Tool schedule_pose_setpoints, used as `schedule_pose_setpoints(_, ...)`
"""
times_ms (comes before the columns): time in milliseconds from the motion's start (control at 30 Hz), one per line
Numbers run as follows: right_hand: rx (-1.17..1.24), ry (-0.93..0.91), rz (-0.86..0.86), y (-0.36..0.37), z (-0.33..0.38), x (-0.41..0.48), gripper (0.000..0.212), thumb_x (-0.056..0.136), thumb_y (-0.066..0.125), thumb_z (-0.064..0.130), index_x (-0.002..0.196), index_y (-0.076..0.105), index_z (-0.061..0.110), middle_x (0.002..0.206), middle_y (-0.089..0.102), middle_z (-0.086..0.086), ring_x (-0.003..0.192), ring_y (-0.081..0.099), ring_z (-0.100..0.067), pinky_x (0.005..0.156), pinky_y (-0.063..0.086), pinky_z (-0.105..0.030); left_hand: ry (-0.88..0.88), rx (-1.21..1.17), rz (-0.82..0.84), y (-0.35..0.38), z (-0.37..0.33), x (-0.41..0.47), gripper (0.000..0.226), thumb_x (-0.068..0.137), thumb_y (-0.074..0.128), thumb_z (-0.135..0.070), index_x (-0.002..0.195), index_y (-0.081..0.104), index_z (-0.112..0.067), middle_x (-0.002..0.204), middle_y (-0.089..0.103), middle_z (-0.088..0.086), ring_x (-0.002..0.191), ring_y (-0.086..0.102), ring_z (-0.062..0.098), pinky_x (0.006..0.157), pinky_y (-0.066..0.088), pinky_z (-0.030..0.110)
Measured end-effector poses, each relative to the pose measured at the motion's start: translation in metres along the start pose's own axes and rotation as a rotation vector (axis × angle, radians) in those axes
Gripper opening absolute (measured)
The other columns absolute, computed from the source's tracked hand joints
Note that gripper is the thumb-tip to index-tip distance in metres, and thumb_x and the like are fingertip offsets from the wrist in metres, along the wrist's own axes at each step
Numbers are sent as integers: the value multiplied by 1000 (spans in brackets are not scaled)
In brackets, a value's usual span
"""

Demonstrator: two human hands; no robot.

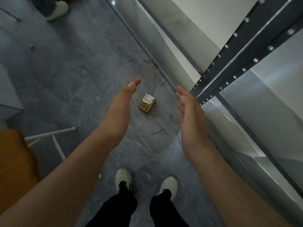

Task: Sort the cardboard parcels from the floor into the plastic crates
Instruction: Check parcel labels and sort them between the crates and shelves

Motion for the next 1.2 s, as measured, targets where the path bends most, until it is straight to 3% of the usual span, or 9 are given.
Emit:
schedule_pose_setpoints(100,-2,60,-4,23,-34,49,41,89,47,52,128,60,52,129,63,34,126,53,16,110,43,-21,-88,10,4,-10,26,64,39,106,31,-47,135,57,-46,159,42,-9,149,30,9,124,21,46)
schedule_pose_setpoints(267,5,132,-48,60,-88,129,25,104,50,37,123,62,48,101,67,51,107,58,29,83,43,3,-152,22,56,-19,74,162,59,84,37,-61,137,59,-47,152,49,-14,145,37,6,123,24,42)
schedule_pose_setpoints(367,8,204,-98,77,-127,173,28,109,50,26,122,62,47,95,66,54,104,57,31,81,41,6,-211,62,88,-23,111,220,57,85,36,-57,136,59,-46,149,51,-15,142,38,4,123,26,42)
schedule_pose_setpoints(600,-23,328,-213,90,-231,253,50,109,47,8,154,58,27,142,59,22,116,51,27,89,42,5,-350,89,143,-30,196,320,55,87,39,-52,136,61,-39,148,53,-7,142,41,14,119,30,41)
schedule_pose_setpoints(867,-9,425,-251,115,-325,328,48,111,52,7,157,51,21,104,53,36,79,55,37,70,43,5,-461,188,192,-23,282,414,45,105,35,-44,142,57,-31,153,50,-1,144,41,18,121,29,45)
schedule_pose_setpoints(967,-28,472,-270,122,-362,349,58,111,57,22,166,39,29,133,56,30,105,52,34,79,44,2,-476,221,211,-19,312,439,41,103,38,-45,135,62,-35,151,51,-2,142,42,15,121,29,45)
schedule_pose_setpoints(1033,-38,524,-290,126,-382,359,68,110,57,32,171,27,36,167,42,13,143,43,8,104,40,-14,-465,250,215,-18,335,453,31,104,37,-45,111,67,-43,131,60,-12,131,49,7,117,32,41)
schedule_pose_setpoints(1133,-24,602,-295,130,-414,369,75,110,56,31,173,18,34,177,27,7,152,33,-3,112,32,-27,-487,308,200,-16,364,465,39,107,33,-43,81,63,-42,69,66,-32,78,58,-16,94,39,29)
schedule_pose_setpoints(1200,-9,634,-278,134,-432,374,77,108,57,30,174,18,30,177,29,6,157,33,-9,113,32,-28,-494,314,194,-14,373,467,41,108,32,-40,78,60,-40,51,60,-34,53,56,-21,78,38,23)
Point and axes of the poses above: each hand's wrist, its own x-axis towards the middle knuckle, its own y-axis out of the palm, z = x × y, the point moved 5 cm from there along x, towards the middle knuckle
